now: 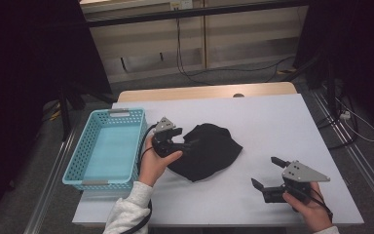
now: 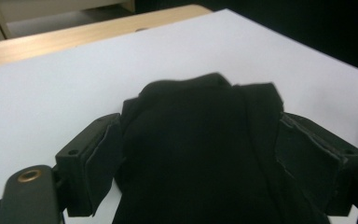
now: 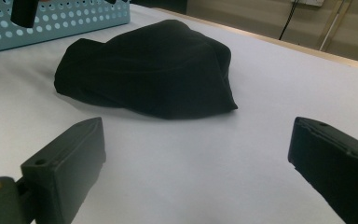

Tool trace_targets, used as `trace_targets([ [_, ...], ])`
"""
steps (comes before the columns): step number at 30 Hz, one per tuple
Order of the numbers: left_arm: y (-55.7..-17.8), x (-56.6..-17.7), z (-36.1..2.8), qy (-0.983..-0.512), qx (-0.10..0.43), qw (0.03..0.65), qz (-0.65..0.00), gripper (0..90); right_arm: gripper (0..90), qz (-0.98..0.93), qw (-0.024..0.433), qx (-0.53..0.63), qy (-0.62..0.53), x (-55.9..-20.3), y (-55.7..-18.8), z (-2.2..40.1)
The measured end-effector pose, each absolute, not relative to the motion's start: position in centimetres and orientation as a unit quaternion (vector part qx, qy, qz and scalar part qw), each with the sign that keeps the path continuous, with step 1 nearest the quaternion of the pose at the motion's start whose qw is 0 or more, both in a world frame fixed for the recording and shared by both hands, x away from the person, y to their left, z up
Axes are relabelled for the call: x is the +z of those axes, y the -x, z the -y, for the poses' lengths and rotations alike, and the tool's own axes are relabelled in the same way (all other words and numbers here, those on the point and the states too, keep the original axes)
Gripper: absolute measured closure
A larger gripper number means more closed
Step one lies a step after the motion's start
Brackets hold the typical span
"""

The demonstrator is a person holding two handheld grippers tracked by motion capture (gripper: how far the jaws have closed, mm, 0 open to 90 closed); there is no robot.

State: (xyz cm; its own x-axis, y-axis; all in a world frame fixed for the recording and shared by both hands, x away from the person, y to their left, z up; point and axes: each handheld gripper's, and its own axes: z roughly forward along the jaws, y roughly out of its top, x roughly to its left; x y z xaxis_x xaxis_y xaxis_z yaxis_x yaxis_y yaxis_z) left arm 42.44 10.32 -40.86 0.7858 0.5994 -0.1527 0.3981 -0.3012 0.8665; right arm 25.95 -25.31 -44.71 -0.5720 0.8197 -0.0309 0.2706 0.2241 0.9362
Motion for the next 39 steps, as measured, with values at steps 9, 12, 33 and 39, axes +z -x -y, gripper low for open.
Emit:
trace_targets([
  [9, -42.3, -40.8, -11.6, -0.797, 0.113, 0.498, -0.323, 12.8, 3.2, -0.739, 0.272, 0.495, -0.367, -44.7, -26.9, 24.2],
  [12, -42.3, -40.7, -11.8, -0.796, 0.117, 0.497, -0.326, 12.2, 3.1, -0.74, 0.27, 0.493, -0.369, -44.8, -27.2, 23.9],
  [33, -42.1, -40.7, -13.1, -0.788, 0.134, 0.494, -0.343, 12.1, 22.9, -0.787, 0.24, 0.465, -0.326, -44.9, -30.5, 18.6],
  [39, -41.8, -40.6, -13.2, -0.788, 0.141, 0.49, -0.344, 12.1, 32.6, -0.811, 0.215, 0.459, -0.294, -45.3, -31.7, 15.4],
])
